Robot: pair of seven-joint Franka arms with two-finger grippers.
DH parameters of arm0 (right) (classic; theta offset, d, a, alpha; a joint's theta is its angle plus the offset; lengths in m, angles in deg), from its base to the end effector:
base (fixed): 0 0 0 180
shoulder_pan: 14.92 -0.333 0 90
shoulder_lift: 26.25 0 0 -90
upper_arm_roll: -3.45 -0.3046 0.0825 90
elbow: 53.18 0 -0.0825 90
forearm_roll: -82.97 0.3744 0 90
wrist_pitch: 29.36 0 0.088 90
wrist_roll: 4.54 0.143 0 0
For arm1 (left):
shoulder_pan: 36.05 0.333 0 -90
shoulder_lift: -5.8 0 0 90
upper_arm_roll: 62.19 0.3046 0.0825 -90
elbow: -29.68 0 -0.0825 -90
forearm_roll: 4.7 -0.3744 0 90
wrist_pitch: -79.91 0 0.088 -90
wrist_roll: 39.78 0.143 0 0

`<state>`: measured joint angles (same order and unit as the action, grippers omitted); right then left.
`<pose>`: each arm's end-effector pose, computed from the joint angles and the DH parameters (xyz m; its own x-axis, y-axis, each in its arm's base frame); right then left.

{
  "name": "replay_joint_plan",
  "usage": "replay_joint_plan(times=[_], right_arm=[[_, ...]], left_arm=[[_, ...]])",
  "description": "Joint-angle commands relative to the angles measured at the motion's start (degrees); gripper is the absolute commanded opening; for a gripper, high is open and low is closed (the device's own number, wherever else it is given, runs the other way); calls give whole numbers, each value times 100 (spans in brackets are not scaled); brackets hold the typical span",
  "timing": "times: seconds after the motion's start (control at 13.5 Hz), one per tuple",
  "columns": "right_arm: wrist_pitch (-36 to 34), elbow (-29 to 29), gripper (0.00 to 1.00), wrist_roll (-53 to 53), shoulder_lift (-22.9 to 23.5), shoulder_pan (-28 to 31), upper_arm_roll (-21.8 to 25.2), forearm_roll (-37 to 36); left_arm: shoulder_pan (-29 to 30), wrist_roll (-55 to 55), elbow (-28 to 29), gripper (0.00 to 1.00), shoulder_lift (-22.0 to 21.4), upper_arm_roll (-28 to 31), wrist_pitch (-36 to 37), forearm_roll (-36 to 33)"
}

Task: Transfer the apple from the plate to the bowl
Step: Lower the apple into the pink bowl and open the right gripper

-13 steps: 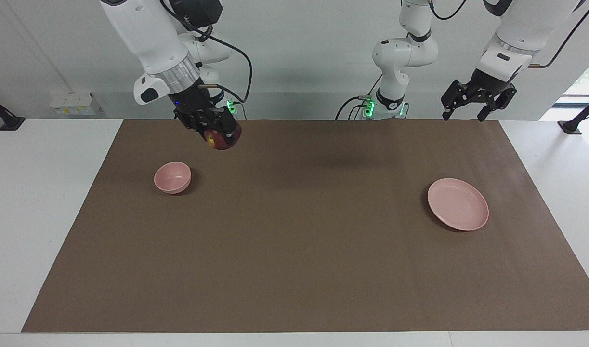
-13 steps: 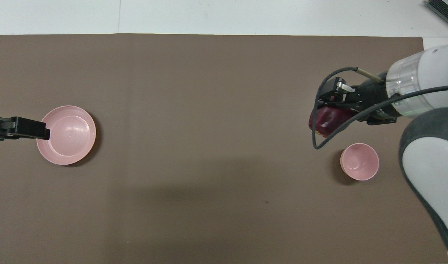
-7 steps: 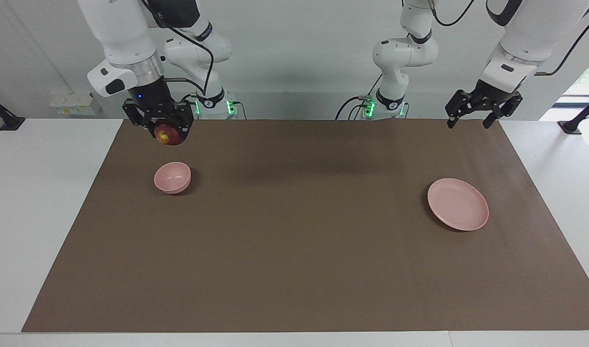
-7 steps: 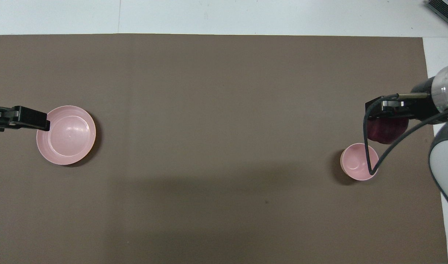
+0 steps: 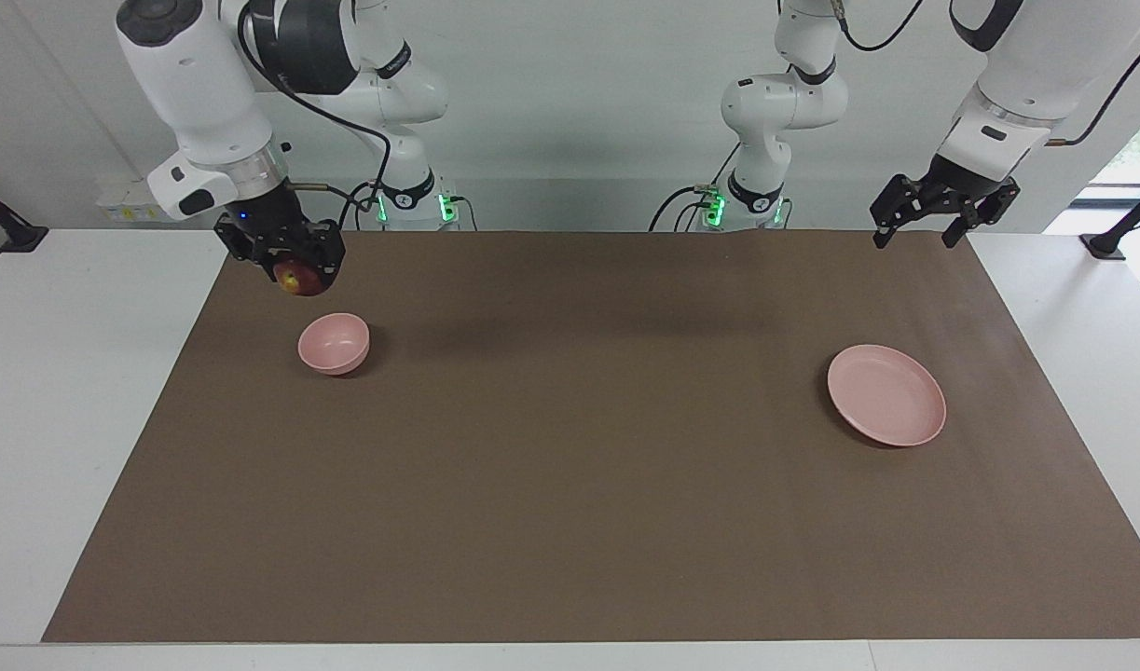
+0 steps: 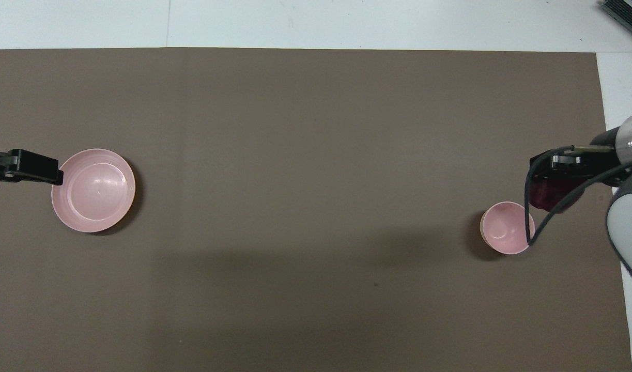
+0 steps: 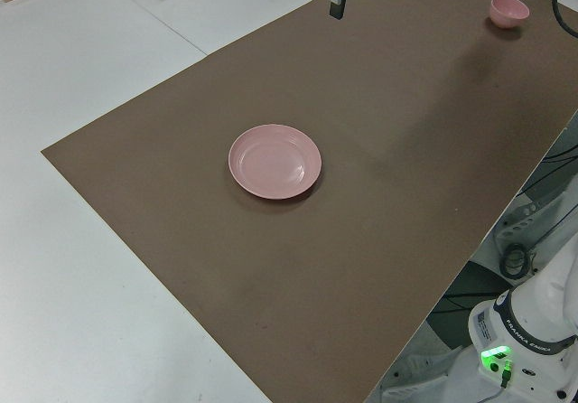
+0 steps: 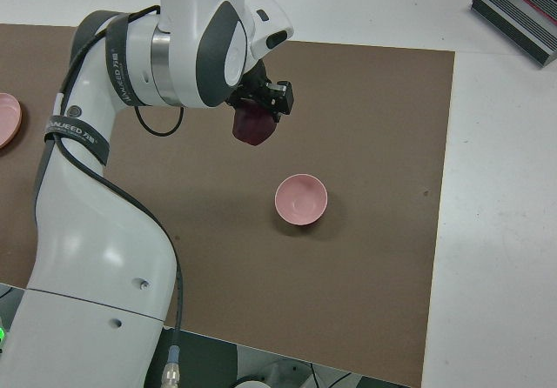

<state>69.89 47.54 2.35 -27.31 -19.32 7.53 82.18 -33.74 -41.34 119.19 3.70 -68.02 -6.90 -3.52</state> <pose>0.5468 0.0011 0.5139 0.9937 -0.1122 -0.0057 -0.1121 -0.9936 0.0131 0.5269 -0.0364 0.5958 0.9993 -0.0352 -0.0111 -0.0351 -0.9992 0.0166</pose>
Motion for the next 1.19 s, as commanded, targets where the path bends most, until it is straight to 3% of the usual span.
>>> replay_joint_plan(times=[0.0, 0.22, 0.45, 0.59, 1.04, 1.11], right_arm=[[516, 720, 0, -92, -132, 124, -74, -9], [813, 1106, 0, -74, 105, 177, -65, -9], [1638, 1614, 0, -179, 404, 387, -65, -9], [2165, 2089, 0, -380, 440, 562, -74, -9], [2652, 2786, 0, -426, 431, 687, -74, -9], [2626, 2742, 57, -321, 449, 678, -83, -18]], left_arm=[[85, 41, -100, 100, 35, -41, 85, -118], [103, 94, -83, 100, 52, -41, -187, -127], [68, 95, 57, 100, -26, -41, -152, -241], [59, 60, 84, 100, -35, -41, -152, -241], [7, 16, 330, 100, -194, -67, -301, -268], [7, 15, 330, 100, -194, -68, -327, -259]])
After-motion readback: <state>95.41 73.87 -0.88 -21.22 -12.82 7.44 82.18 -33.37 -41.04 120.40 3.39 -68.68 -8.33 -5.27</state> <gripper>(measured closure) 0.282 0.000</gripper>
